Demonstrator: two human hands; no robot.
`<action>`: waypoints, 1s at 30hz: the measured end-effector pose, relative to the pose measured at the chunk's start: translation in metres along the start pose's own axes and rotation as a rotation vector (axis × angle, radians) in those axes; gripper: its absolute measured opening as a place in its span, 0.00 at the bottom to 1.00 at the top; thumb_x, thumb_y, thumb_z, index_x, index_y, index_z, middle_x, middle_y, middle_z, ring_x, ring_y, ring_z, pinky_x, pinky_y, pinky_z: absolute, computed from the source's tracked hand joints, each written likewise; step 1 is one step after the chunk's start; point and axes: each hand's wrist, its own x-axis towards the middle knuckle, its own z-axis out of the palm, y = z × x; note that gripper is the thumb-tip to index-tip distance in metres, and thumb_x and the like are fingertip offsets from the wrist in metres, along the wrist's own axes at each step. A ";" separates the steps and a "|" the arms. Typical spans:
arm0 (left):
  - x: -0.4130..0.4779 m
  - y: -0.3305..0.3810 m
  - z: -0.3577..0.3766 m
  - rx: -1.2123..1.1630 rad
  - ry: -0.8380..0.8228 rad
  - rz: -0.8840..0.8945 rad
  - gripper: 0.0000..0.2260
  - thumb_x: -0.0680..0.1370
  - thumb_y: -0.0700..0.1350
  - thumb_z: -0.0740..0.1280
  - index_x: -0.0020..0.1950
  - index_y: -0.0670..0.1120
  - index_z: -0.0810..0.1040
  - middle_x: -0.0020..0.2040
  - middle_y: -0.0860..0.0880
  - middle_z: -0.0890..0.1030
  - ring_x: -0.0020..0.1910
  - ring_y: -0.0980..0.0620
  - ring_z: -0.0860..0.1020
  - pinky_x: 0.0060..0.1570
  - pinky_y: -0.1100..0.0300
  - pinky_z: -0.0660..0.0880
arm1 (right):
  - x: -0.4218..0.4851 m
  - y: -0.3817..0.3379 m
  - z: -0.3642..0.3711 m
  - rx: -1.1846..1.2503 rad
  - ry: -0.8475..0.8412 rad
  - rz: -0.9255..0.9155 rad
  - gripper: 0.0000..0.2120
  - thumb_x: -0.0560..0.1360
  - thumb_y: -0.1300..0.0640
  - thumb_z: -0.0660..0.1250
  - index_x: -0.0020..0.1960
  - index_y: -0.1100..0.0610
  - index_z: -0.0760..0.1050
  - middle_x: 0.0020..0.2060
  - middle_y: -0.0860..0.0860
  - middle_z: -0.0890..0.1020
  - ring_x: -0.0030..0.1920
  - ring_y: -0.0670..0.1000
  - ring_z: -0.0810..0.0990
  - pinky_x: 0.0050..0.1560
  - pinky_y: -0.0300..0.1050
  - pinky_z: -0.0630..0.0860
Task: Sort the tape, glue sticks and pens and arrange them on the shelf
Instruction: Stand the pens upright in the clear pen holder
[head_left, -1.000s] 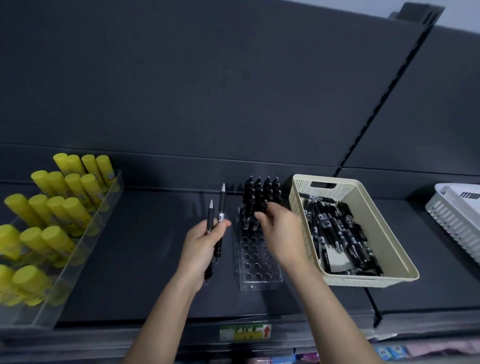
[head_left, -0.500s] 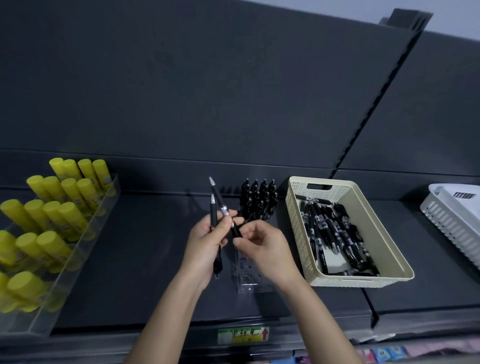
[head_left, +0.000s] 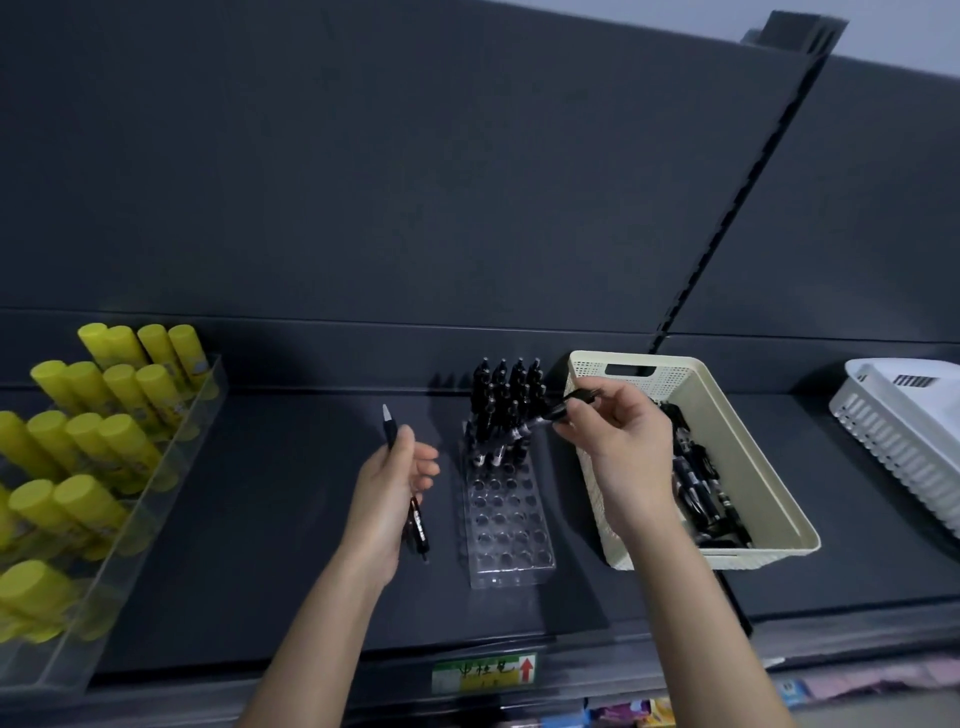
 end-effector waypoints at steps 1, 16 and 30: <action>0.001 -0.001 0.001 0.042 0.018 0.003 0.20 0.82 0.56 0.56 0.45 0.45 0.80 0.39 0.50 0.77 0.39 0.54 0.74 0.47 0.58 0.71 | 0.000 0.002 0.001 -0.119 0.020 -0.044 0.09 0.73 0.69 0.67 0.47 0.56 0.78 0.33 0.48 0.77 0.36 0.48 0.78 0.48 0.52 0.81; 0.001 -0.003 -0.001 -0.144 0.027 -0.026 0.08 0.78 0.48 0.67 0.45 0.45 0.79 0.39 0.49 0.80 0.38 0.56 0.77 0.41 0.62 0.75 | 0.004 0.018 0.013 -0.605 -0.012 -0.285 0.10 0.72 0.65 0.70 0.52 0.57 0.78 0.38 0.43 0.78 0.37 0.37 0.75 0.41 0.18 0.66; -0.002 0.002 -0.011 -0.492 -0.019 -0.063 0.06 0.74 0.34 0.69 0.43 0.43 0.75 0.42 0.44 0.79 0.44 0.48 0.80 0.39 0.63 0.80 | -0.003 0.037 0.017 -0.786 -0.175 -0.348 0.03 0.72 0.62 0.70 0.44 0.55 0.77 0.34 0.45 0.79 0.35 0.46 0.77 0.37 0.37 0.70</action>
